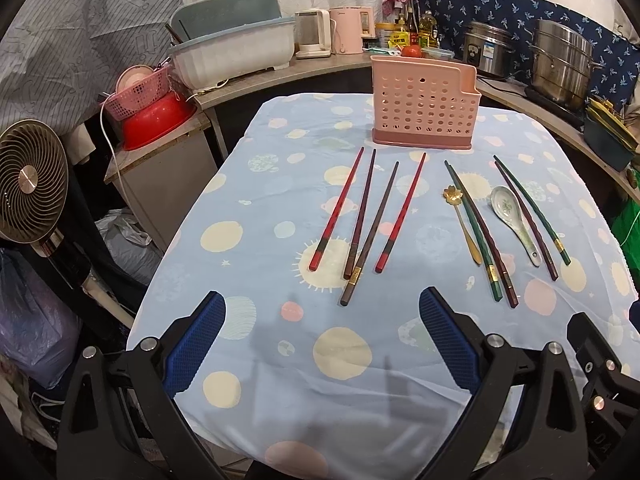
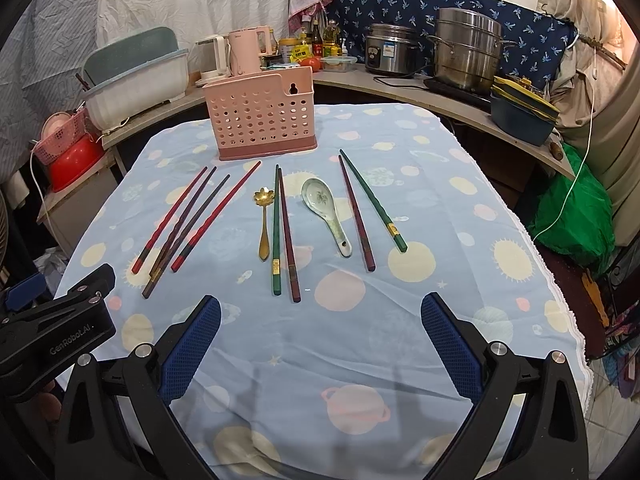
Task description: Organize utensils
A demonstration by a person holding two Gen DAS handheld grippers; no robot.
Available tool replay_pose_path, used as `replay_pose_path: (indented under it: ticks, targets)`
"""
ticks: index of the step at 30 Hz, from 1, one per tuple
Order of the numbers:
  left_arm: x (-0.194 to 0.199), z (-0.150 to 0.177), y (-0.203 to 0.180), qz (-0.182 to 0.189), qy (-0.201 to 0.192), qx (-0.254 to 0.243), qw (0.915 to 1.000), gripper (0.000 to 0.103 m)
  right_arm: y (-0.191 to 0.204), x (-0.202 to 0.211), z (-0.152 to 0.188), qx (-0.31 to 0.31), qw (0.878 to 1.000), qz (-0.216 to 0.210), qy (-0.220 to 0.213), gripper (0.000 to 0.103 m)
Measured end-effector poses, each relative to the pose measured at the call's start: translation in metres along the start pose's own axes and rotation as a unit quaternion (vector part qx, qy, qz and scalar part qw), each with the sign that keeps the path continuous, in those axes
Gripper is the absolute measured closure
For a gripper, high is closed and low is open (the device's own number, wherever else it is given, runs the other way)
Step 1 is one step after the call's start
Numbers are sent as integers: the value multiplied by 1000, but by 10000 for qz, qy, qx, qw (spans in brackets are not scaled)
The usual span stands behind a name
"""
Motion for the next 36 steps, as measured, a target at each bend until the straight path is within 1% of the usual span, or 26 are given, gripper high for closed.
replay_pose_path:
  ticks: [12, 21, 27, 32, 36]
  targets:
    - [-1, 1, 0, 0, 35, -19, 10000, 10, 3, -2, -2, -10, 10000, -21, 5, 6]
    - [-7, 2, 3, 14, 81, -11, 10000, 10, -5, -6, 0, -24, 10000, 19, 32, 6]
    - [-25, 2, 8, 18, 187, 13, 9998, 10, -20, -23, -1, -72, 9998, 159, 128, 6]
    - [-47, -2, 20, -57, 245, 84, 9996, 10, -42, -49, -7, -148, 9990, 376, 198, 7]
    - [-62, -6, 30, -85, 283, 137, 9995, 10, -57, -70, -15, -178, 9982, 529, 215, 10]
Point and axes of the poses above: each gripper's, at about its wrist camera, not at the fingertips, and x roughly against the way its jaws point, y to its left, z to its underside, the point moved 9 cm from there along -x, roughly the way its jaws point, and after that the axes turned 9 degrees about -y, right-handed, at the moved point
